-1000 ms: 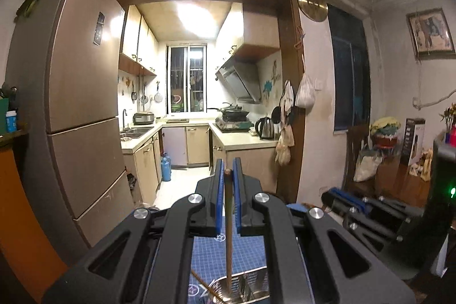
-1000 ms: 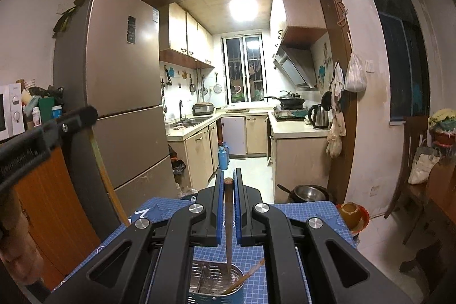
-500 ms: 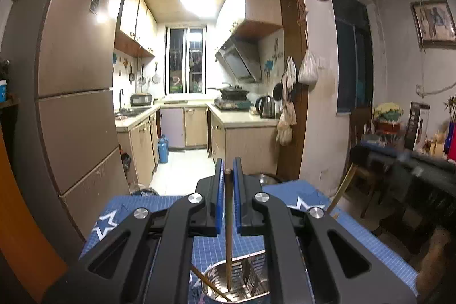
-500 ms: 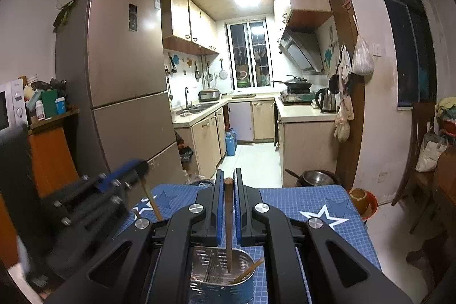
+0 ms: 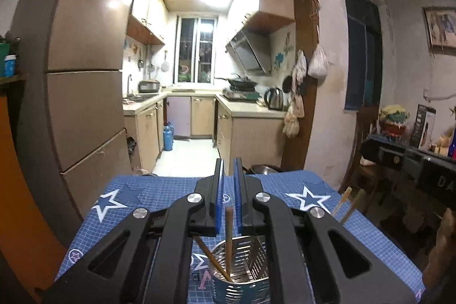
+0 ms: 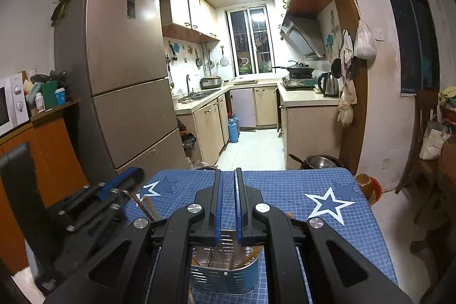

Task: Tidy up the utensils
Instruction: 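Open both tools to release the chopsticks in the holder, then move both open tools back above the remaining chopsticks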

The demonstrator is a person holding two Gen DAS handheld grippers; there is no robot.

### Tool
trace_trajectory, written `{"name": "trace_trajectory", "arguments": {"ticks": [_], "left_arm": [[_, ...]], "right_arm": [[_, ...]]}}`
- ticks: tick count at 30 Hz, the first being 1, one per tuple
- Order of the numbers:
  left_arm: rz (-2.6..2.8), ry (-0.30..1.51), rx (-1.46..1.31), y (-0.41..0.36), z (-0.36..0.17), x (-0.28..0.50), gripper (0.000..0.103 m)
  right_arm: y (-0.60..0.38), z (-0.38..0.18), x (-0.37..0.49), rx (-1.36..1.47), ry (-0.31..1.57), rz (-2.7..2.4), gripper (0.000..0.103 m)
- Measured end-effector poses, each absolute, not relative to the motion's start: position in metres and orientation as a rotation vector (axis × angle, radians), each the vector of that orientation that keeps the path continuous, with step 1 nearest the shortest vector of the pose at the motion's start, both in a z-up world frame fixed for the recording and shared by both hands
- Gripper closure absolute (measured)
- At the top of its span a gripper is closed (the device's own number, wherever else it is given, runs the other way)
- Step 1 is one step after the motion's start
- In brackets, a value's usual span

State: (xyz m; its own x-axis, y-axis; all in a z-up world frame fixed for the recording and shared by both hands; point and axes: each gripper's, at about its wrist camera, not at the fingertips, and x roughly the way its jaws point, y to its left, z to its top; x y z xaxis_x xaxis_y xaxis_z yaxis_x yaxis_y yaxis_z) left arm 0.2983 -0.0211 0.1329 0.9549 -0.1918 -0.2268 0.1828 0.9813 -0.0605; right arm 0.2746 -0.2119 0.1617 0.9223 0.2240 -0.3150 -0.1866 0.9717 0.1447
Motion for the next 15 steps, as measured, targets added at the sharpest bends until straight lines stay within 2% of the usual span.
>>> {"name": "trace_trajectory", "arguments": {"ticks": [8, 9, 12, 14, 15], "left_arm": [[-0.129, 0.139, -0.116, 0.027, 0.158, 0.239, 0.097], [-0.128, 0.137, -0.114, 0.032, 0.158, 0.228, 0.093], [-0.178, 0.162, -0.088, 0.04, 0.149, 0.19, 0.061], [-0.207, 0.2, 0.005, 0.038, 0.128, 0.155, 0.058], [-0.214, 0.213, 0.04, 0.035, 0.12, 0.145, 0.057]], "right_arm": [[-0.244, 0.162, 0.227, 0.106, 0.302, 0.19, 0.094], [-0.25, 0.16, 0.215, 0.099, 0.301, 0.19, 0.094], [-0.269, 0.147, 0.176, 0.069, 0.307, 0.193, 0.094], [-0.281, 0.132, 0.141, 0.03, 0.317, 0.184, 0.091], [-0.286, 0.123, 0.124, 0.015, 0.328, 0.18, 0.085]]}}
